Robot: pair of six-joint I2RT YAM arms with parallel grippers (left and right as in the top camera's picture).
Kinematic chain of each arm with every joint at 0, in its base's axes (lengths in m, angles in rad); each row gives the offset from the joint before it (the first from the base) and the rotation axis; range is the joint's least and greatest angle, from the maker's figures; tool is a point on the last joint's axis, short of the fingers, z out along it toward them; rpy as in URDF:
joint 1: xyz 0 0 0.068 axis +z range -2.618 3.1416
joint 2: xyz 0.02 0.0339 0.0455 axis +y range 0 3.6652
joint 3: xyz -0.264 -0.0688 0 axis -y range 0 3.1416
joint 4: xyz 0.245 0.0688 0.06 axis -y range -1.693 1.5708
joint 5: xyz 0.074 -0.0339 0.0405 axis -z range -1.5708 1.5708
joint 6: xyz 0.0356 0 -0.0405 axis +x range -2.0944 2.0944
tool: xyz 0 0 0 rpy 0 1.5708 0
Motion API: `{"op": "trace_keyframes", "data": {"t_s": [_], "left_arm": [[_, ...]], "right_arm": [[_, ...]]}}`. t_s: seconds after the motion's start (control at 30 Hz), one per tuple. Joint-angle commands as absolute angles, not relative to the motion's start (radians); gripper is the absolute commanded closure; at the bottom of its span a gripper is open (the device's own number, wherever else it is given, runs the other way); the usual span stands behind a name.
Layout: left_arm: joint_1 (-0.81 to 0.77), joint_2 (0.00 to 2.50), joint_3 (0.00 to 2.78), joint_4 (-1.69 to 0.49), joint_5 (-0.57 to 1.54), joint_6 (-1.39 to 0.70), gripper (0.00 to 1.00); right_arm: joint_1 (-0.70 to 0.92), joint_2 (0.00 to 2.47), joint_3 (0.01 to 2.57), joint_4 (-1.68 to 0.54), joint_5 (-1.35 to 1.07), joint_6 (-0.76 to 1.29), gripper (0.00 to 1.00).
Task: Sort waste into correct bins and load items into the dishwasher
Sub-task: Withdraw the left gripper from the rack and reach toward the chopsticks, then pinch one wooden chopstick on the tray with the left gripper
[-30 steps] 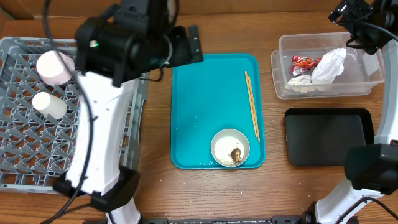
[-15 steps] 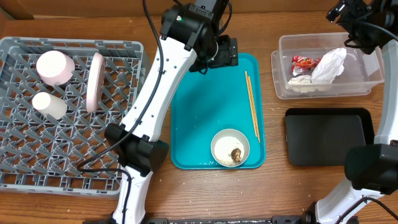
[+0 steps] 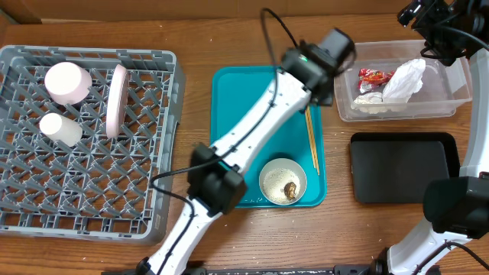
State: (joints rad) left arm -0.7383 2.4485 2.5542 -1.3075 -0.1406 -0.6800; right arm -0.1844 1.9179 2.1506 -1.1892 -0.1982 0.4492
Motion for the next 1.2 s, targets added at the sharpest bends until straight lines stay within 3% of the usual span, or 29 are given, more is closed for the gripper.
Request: {"op": "trace_keyframes", "data": {"t_s": [0.0,0.3,1.17], "left_arm": [[-0.746,2.506,2.555,-1.304,-0.306,-0.772,0.37],[-0.749,2.607,2.555,-1.277,-0.228,-0.858,0.45],[-0.753,2.724,2.555,-1.207,-0.236,-0.887,0.50]], "right_arm": [[-0.186,1.899,2.161,-1.183,-0.204,0.453,0.00],[-0.186,1.899,2.161,-1.183,-0.204,0.453,0.00],[-0.186,1.899,2.161,-1.183,-0.204,0.453,0.00]]}}
